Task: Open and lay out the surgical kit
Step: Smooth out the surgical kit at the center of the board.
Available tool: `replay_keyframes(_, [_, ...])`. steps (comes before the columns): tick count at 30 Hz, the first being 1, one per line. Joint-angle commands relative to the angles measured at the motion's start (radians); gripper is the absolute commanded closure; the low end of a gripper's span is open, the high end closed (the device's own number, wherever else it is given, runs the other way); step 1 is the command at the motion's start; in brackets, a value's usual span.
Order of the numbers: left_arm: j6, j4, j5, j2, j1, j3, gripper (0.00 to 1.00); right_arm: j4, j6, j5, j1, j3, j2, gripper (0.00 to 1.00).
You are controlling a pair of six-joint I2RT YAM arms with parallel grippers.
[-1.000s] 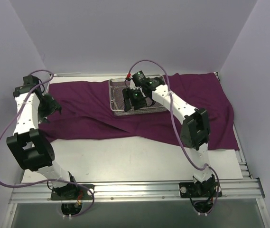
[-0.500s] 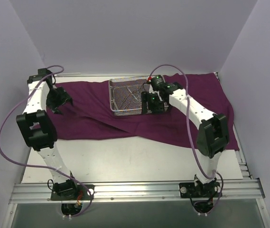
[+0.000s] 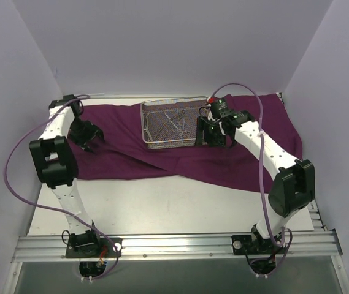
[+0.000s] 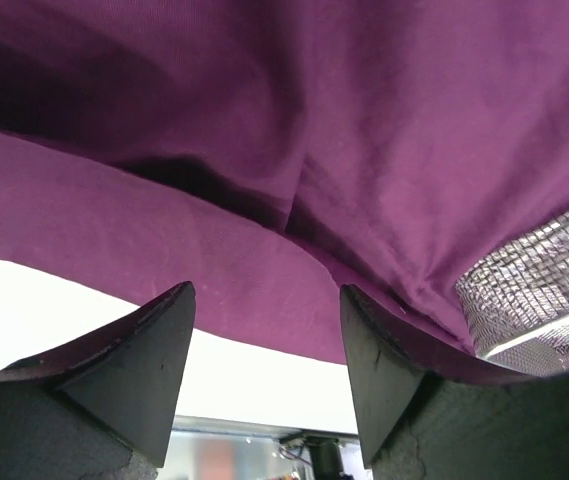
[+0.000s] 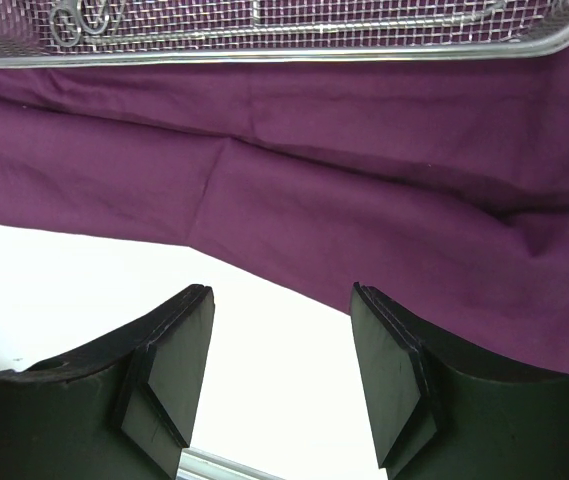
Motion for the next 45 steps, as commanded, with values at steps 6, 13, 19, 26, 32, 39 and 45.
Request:
replay_keyframes(6, [-0.084,0.002,0.034,0.095,-0.021,0.029,0.39,-0.003,0.034,0.048,-0.004,-0.032,-0.084,0.43])
replay_keyframes(13, [-0.036,0.03,0.101,0.132,-0.03,0.023,0.65,-0.028,0.049,0.08,-0.004,-0.041,-0.11,0.43])
replay_keyframes(19, [0.05,0.067,0.121,0.006,-0.03,-0.11,0.98,-0.02,0.055,0.091,-0.004,-0.042,-0.101,0.44])
replay_keyframes(26, [0.108,0.091,0.098,-0.288,-0.045,-0.411,0.98,-0.057,0.022,0.036,-0.004,0.01,0.018,0.44])
replay_keyframes(32, [0.044,0.096,0.074,-0.589,-0.091,-0.716,0.98,-0.099,-0.021,0.022,0.032,0.057,0.083,0.44])
replay_keyframes(39, [-0.116,-0.011,0.063,-1.032,-0.116,-1.033,0.95,-0.09,-0.043,-0.03,0.051,-0.016,0.022,0.44])
replay_keyframes(45, [-0.199,-0.151,0.072,-1.27,-0.134,-1.023,0.82,-0.065,-0.061,-0.075,0.057,-0.059,-0.004,0.44])
